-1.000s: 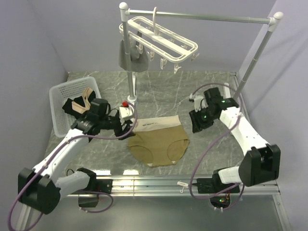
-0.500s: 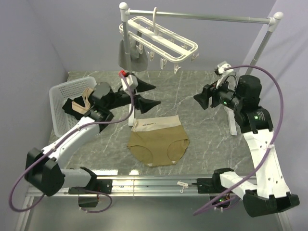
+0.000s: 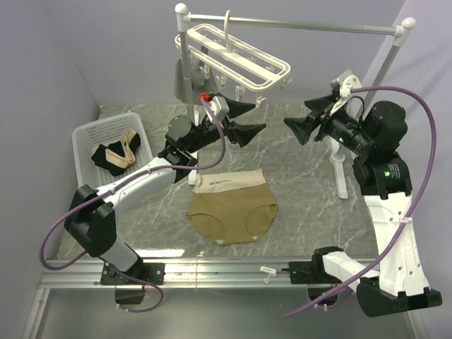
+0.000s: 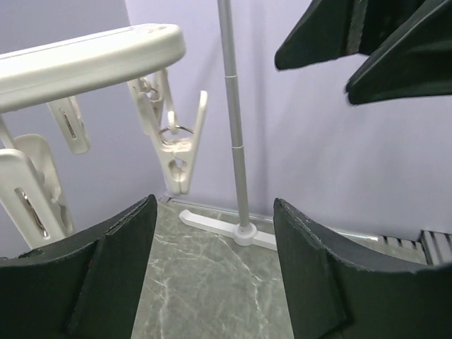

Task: Clip the underwear to the hanger

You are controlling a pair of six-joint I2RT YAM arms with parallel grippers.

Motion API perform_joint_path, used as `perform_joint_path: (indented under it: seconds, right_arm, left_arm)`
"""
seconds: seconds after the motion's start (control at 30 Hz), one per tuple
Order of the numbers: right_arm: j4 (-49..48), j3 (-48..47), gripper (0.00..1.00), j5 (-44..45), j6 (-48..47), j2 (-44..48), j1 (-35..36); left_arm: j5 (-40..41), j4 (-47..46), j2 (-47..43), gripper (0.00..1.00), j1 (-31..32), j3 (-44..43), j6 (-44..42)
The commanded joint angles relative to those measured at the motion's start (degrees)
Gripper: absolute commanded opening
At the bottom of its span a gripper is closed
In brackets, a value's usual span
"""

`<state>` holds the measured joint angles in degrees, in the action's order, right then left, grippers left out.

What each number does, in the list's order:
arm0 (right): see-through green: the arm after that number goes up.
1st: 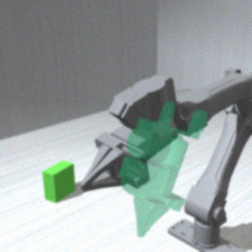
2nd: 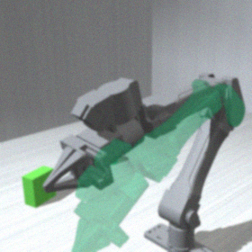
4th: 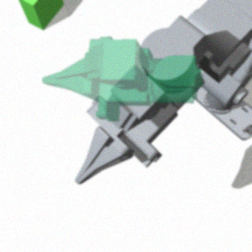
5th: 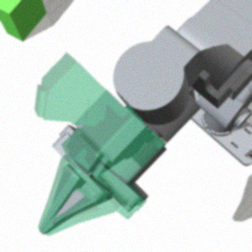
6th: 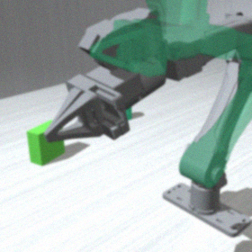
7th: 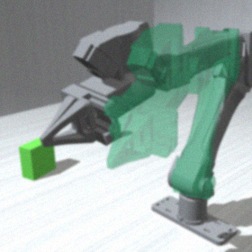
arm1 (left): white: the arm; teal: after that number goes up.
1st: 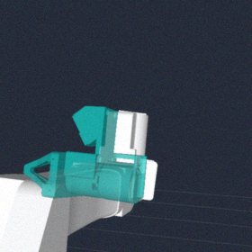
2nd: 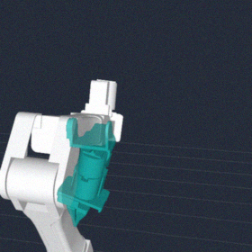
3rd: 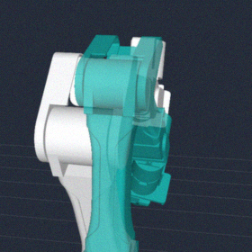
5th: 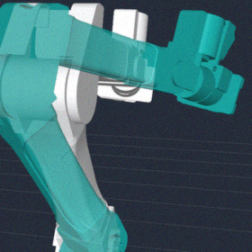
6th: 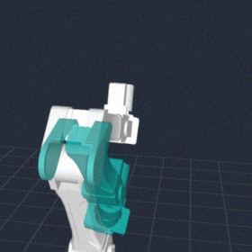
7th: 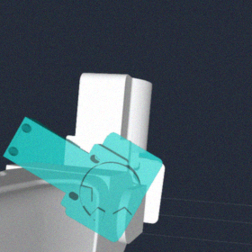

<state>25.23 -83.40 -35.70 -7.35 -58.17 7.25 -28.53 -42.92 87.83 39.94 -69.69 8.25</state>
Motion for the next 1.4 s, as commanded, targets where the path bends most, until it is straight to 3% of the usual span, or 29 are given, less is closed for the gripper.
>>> perform_joint_path:
  seconds: [0.0, 0.23, 0.53, 0.63, 0.73, 1.1, 1.37]
  right_arm:
    - [-0.81, -5.19, 0.82, -3.84, -0.64, -3.07, 0.14]
    - [-1.15, -9.06, 0.82, -7.01, -0.12, -6.95, 0.05]
    - [-7.39, -9.33, 0.8, -13.59, 1.82, -10.29, 0.66]
    - [-9.15, -8.89, 0.77, -17.02, 1.29, -11.26, 0.84]
    - [-10.64, -8.45, 0.75, -19.31, 1.03, -11.87, 1.02]
    - [-13.0, -12.06, 0.74, -25.64, 9.43, -16.71, 2.6]
    - [-16.7, -10.3, 0.71, -24.41, 12.36, -17.85, 5.23]
  left_arm:
    - [4.18, -5.77, 1.72, 0.72, 0.92, -3.96, 0.54]
    - [5.07, -5.95, 4.1, 0.62, 0.93, -7.39, 1.59]
    - [0.24, -5.86, 4.28, 0.29, 0.66, -8.01, 3.35]
    - [-4.58, -5.51, 4.1, 0.14, -0.13, -8.18, 5.54]
    - [-7.4, -5.16, 4.19, 0.06, -1.53, -9.14, 8.78]
    - [-23.48, -11.48, 9.11, 0.0, -6.1, -13.89, 23.47]
    - [-26.22, -12.63, 10.08, 0.0, -6.28, -14.68, 25.23]
